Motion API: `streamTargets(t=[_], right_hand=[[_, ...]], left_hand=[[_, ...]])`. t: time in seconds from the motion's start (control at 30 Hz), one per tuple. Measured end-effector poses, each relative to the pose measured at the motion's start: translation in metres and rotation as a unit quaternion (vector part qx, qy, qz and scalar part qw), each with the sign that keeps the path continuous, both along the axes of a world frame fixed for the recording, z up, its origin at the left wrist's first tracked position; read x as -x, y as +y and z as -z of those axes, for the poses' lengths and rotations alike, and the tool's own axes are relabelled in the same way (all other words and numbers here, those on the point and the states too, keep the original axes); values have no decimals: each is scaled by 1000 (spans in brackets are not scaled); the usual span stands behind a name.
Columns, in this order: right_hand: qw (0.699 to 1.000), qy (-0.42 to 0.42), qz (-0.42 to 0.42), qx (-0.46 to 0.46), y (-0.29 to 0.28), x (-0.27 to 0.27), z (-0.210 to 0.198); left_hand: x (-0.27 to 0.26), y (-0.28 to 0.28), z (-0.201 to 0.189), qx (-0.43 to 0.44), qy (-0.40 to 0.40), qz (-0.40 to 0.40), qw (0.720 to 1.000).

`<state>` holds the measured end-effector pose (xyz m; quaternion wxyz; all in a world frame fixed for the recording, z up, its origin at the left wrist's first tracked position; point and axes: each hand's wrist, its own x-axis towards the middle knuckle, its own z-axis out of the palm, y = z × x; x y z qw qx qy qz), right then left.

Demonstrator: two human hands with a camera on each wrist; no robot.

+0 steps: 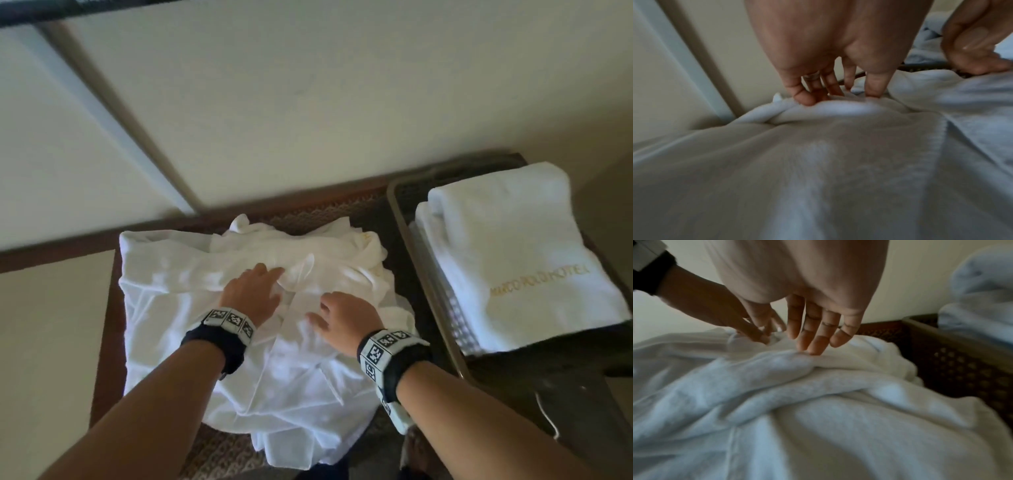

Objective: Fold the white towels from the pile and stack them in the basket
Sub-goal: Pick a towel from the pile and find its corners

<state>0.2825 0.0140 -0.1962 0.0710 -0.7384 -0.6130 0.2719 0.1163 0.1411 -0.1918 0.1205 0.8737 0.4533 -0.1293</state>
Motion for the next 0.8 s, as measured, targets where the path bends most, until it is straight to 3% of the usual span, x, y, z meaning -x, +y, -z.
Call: streamTargets(t=[0.27, 0.33, 0.4, 0.47, 0.57, 0.8], right_hand=[[993, -114, -5, 36, -9, 44, 12], [994, -104, -17, 24, -15, 44, 10], [996, -88, -11, 27, -19, 42, 3], [997, -49, 41, 34, -22, 37, -10], [991, 46, 127, -3, -23, 32, -43], [939, 190, 170, -231, -42, 49, -177]], left_hand=[[-17, 12, 1, -86, 11, 126, 988], [-20, 13, -9, -54, -52, 111, 991], [-24, 14, -30, -9, -197, 23, 980], [-29, 13, -64, 10, -333, -51, 942], [-35, 2, -131, 25, -465, -86, 881], [-10, -69, -304, -55, -599, 4, 799]])
